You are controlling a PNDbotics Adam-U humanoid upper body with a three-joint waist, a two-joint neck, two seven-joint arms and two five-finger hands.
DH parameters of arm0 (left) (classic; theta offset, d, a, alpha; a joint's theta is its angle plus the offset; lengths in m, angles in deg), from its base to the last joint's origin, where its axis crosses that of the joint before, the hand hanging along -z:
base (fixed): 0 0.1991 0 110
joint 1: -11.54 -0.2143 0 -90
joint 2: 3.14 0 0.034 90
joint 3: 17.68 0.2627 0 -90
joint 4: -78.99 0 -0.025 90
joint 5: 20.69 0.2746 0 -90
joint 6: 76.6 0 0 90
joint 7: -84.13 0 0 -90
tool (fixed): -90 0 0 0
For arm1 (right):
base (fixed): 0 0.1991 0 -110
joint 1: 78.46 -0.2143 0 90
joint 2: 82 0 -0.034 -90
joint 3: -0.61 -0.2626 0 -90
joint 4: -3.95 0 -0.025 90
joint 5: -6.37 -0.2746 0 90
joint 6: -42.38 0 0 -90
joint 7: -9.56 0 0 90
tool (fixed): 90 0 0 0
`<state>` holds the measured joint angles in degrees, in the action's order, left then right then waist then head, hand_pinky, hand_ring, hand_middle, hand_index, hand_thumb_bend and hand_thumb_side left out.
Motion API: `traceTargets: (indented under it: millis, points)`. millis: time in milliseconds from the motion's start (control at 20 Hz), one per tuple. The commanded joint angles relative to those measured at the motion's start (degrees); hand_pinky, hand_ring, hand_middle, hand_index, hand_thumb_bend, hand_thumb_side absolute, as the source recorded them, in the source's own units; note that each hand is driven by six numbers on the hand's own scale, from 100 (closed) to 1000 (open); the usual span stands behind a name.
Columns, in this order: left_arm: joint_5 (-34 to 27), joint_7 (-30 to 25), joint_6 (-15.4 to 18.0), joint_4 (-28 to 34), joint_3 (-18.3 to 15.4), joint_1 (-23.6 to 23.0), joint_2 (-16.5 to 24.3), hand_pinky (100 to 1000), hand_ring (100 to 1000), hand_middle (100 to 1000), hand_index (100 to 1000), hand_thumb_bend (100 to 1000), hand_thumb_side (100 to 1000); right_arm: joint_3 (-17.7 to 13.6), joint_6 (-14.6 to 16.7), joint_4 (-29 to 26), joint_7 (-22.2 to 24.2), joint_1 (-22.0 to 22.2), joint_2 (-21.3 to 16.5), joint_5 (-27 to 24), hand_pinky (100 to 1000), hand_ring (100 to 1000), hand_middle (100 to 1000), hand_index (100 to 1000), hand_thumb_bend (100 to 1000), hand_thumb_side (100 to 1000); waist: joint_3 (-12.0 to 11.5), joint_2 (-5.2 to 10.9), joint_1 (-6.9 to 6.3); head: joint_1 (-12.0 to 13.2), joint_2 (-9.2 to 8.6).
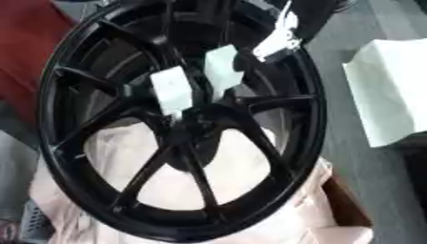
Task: Pull the pin out of the wheel hub.
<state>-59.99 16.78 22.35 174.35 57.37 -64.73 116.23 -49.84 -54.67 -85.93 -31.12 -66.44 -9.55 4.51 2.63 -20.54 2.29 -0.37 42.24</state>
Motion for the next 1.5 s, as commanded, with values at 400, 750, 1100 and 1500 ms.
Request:
traceTargets:
  millis: [400, 750, 1100, 1500]
  points:
    - [-0.27, -0.20, -0.26, 0.49, -0.16, 1.10, 0.99, 753, 750, 712, 757, 274, 804, 0.42, 0.97, 1.86, 1.48, 0.02, 0.26, 0.51, 834, 817, 748, 804, 437, 389, -0.74, 0.68, -0.14, -0.27, 1.07]
    - [-0.41, -0.20, -0.31, 0.54, -0.08, 1.25, 0.64, 753, 750, 712, 756, 271, 811, 0.84, 1.64, 3.69, 1.74, 0.93, 0.66, 1.51, 833, 817, 750, 803, 440, 381, -1.21, 0.16, -0.09, -0.34, 1.65]
    - [-0.47, -0.16, -0.34, 0.52, -0.11, 1.22, 0.23, 753, 751, 710, 755, 271, 814, 0.91, 3.06, 5.45, 1.98, 1.45, 1.11, 2.66, 829, 812, 732, 794, 443, 323, -1.34, -0.31, -0.20, -0.32, 1.61]
    - [-0.61, -0.21, -0.45, 0.54, 0.00, 1.19, -0.24, 753, 751, 709, 755, 267, 821, 1.04, 4.15, 7.08, 2.43, 2.00, 1.58, 3.56, 823, 804, 718, 785, 434, 288, -1.52, -0.78, -0.42, -0.51, 1.54]
